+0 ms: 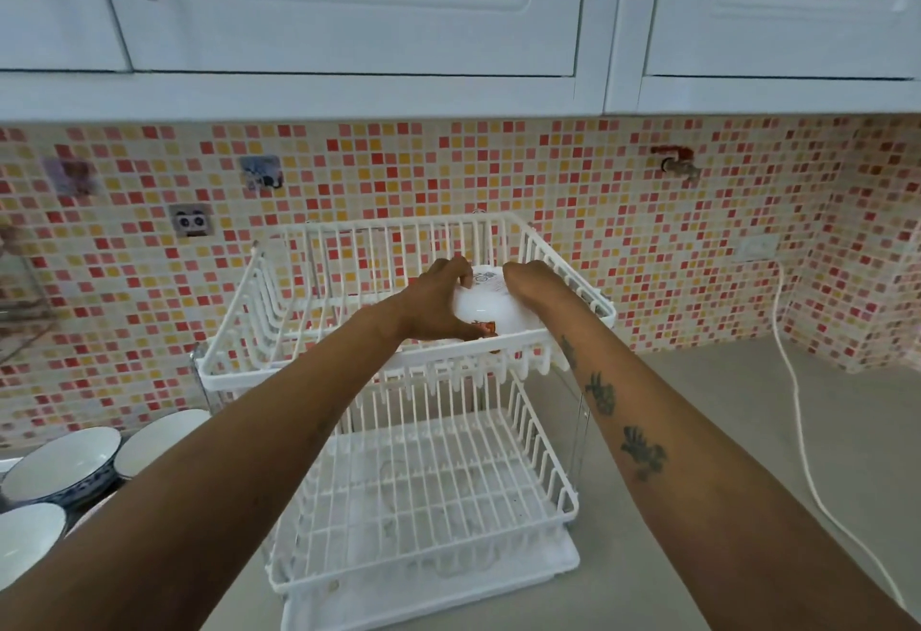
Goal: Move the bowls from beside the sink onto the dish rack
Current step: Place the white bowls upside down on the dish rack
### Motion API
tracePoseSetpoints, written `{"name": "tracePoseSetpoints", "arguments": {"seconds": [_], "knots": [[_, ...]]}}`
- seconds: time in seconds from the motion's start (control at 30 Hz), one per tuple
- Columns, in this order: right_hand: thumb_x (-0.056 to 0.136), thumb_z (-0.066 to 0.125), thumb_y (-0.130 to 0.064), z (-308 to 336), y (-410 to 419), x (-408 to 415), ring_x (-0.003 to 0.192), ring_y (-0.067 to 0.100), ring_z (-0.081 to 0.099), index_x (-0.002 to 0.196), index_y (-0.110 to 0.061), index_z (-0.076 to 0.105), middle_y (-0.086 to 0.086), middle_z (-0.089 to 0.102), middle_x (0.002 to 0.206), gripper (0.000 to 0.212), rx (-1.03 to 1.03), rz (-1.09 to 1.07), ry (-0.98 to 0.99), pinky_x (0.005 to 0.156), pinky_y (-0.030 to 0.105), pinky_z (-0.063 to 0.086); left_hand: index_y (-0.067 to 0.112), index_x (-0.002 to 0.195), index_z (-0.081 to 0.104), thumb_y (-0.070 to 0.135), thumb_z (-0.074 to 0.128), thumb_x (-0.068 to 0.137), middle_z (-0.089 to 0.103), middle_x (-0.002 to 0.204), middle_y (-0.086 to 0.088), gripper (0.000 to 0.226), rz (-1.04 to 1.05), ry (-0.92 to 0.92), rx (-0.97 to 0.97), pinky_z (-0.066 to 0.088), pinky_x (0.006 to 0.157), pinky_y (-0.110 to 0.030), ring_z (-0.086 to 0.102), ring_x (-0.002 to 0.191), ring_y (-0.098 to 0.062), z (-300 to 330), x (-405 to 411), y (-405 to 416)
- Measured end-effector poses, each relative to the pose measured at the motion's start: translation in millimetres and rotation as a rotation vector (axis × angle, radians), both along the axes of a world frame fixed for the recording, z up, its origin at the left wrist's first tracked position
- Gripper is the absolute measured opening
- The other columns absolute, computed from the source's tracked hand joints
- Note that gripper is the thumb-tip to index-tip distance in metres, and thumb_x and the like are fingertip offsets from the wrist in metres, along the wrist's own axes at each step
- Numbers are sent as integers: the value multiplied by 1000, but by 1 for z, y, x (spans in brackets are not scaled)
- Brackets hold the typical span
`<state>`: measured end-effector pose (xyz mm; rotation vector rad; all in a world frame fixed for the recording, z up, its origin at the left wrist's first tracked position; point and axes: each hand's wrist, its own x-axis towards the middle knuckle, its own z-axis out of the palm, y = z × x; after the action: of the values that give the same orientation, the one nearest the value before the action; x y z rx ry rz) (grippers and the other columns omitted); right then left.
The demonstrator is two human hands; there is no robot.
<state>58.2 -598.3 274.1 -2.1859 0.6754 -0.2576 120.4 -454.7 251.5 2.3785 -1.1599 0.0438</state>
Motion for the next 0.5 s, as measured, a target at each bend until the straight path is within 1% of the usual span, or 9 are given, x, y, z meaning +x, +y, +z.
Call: {"name": "tracePoseSetpoints", "arguments": {"seconds": [0.03, 0.1, 0.13, 0.17, 0.23, 0.3, 0.4, 0.43, 0.5], "knots": [[97, 33, -27, 0, 2, -1, 82, 22, 53, 130, -2, 49, 14, 51, 107, 44, -8, -2, 11, 56, 26, 33, 21, 118, 37, 34, 82, 72, 42, 132, -8, 65, -6, 34, -10, 49, 92, -38, 48, 112, -29, 1, 0, 1], [98, 33, -30, -1, 4, -2, 112, 31, 55, 140, -4, 41, 18, 51, 131, 49, -73, -19, 11, 77, 28, 43, 23, 136, 29, 32, 82, 73, 37, 143, -7, 83, -15, 148, -46, 48, 98, -36, 47, 122, -27, 5, -2, 4], [97, 36, -30, -2, 4, -2, 121, 33, 52, 143, -6, 35, 17, 45, 142, 52, -147, -30, -5, 88, 33, 44, 23, 144, 24, 33, 82, 73, 33, 149, -6, 92, -6, 209, -74, 45, 103, -36, 44, 128, -27, 9, -4, 6], [96, 39, -30, -3, 4, -3, 124, 35, 51, 144, -7, 33, 17, 41, 146, 54, -239, -33, -41, 93, 37, 45, 23, 148, 19, 34, 81, 74, 28, 155, -6, 98, 13, 243, -101, 40, 109, -37, 39, 135, -27, 13, -6, 9], [94, 44, -28, 0, 6, -2, 120, 37, 52, 138, -5, 42, 18, 41, 142, 49, -425, -25, -181, 93, 41, 46, 21, 152, 18, 39, 76, 79, 20, 160, -4, 94, 64, 197, -119, 31, 114, -37, 29, 144, -25, 23, -10, 19], [93, 47, -27, 8, 19, 1, 120, 37, 52, 125, -3, 54, 17, 47, 135, 41, -499, 2, -335, 95, 41, 46, 19, 149, 26, 40, 69, 85, 23, 160, -3, 80, 114, 66, -109, 30, 113, -33, 30, 144, -23, 32, -13, 37], [91, 51, -27, 26, 72, 9, 120, 29, 55, 106, -9, 66, 12, 57, 128, 28, -412, 123, -521, 91, 32, 44, 19, 138, 45, 34, 65, 89, 41, 150, -3, 55, 161, -21, -201, 38, 106, -31, 43, 136, -21, 48, -20, 80], [90, 51, -26, 32, 96, 11, 114, 27, 58, 96, -11, 67, 11, 61, 122, 23, -358, 184, -581, 86, 30, 45, 18, 133, 51, 32, 65, 90, 46, 145, -3, 48, 178, -22, -248, 41, 103, -31, 47, 132, -21, 53, -22, 97], [90, 52, -21, 43, 152, 16, 87, 19, 62, 75, -13, 62, 9, 66, 95, 20, -203, 332, -701, 73, 27, 46, 15, 124, 59, 27, 64, 91, 57, 131, -3, 36, 216, -24, -330, 49, 96, -29, 57, 120, -17, 66, -27, 140]]}}
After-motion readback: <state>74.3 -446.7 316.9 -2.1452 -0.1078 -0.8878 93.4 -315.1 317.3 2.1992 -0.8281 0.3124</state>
